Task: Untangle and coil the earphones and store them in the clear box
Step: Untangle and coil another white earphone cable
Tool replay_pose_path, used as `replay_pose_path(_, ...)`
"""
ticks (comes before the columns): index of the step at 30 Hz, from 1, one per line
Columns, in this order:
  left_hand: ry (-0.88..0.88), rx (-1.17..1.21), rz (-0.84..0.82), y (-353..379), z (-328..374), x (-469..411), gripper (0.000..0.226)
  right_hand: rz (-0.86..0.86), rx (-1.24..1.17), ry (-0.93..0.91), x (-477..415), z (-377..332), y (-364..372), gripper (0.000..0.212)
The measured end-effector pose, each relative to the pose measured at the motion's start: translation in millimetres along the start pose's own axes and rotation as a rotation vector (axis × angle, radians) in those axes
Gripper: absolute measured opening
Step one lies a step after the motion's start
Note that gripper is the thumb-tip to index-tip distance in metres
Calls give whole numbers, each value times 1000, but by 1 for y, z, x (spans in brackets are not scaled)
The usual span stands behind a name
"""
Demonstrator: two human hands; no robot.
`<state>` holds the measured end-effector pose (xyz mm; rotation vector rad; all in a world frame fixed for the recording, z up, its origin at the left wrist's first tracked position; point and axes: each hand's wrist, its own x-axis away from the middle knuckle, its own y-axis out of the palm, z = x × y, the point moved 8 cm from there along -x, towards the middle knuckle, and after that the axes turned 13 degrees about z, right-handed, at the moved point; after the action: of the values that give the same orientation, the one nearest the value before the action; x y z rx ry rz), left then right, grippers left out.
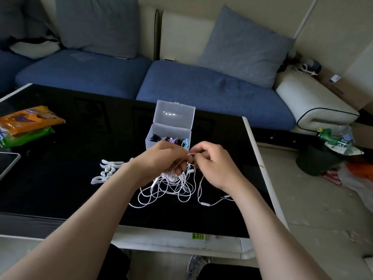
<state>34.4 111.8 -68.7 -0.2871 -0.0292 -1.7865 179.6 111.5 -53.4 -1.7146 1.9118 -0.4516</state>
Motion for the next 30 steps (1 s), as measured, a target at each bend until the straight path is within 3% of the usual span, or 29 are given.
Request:
replay_pose_path(8, -28, -13, -47, -3, -10, 0, 23, 97, -136, 59, -9, 13, -15, 17)
replay_pose_path(13, -11, 249, -99, 1, -2, 2, 22, 117, -59, 8, -12, 20, -10, 12)
replay_pose_path(17, 17, 410, 22, -6, 5, -2, 22, 17, -24, 58, -10, 27, 1, 17)
replay_pose_path(22, 72, 293, 196, -19, 2, -10, 23, -189, 18, 112, 4, 25, 22, 20)
replay_pose_path(27, 137, 141, 298, -29, -2, -13, 35, -271, 70, 57, 16, 2, 27, 22)
replay_pose_path(30, 190, -58, 322, -31, -3, -15, 38, -306, -24, 79, 21, -7, 30, 23)
